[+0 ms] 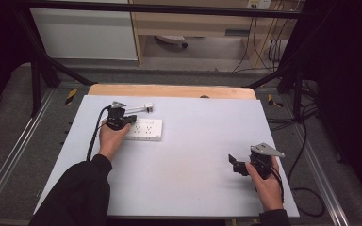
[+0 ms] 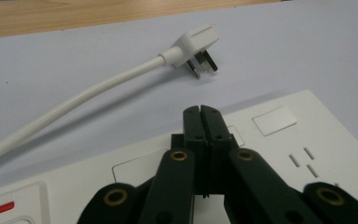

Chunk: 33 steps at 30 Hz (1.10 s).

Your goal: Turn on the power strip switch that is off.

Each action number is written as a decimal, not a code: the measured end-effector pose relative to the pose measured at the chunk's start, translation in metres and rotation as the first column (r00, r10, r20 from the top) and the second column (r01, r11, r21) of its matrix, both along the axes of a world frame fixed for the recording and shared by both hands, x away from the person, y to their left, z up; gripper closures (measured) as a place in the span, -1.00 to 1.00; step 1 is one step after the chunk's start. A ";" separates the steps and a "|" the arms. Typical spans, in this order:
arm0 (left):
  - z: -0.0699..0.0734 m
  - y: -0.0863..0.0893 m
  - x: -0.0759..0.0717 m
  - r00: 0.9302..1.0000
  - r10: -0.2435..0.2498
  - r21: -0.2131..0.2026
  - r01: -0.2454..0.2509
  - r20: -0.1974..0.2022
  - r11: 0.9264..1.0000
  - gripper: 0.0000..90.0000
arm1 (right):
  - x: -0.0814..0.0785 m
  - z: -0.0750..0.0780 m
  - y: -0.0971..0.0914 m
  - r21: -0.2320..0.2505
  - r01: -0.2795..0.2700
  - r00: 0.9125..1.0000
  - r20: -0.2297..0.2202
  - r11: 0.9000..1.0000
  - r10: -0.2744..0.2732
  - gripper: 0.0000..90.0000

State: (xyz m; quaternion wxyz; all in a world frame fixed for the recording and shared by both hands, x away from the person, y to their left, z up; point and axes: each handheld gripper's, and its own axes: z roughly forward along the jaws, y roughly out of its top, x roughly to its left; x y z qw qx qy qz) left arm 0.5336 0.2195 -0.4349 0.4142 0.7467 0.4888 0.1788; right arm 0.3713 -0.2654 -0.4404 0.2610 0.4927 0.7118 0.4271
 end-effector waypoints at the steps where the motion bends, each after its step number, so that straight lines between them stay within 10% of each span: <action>1: 0.000 0.000 0.000 1.000 0.001 0.002 -0.001 0.000 1.000 1.00 | 0.000 0.000 0.000 0.000 0.000 1.000 0.000 1.000 0.000 -0.94; 33: -0.001 0.001 0.000 1.000 0.001 -0.013 -0.002 -0.006 1.000 1.00 | 0.000 0.000 0.001 -0.003 -0.003 1.000 -0.005 1.000 0.003 -0.94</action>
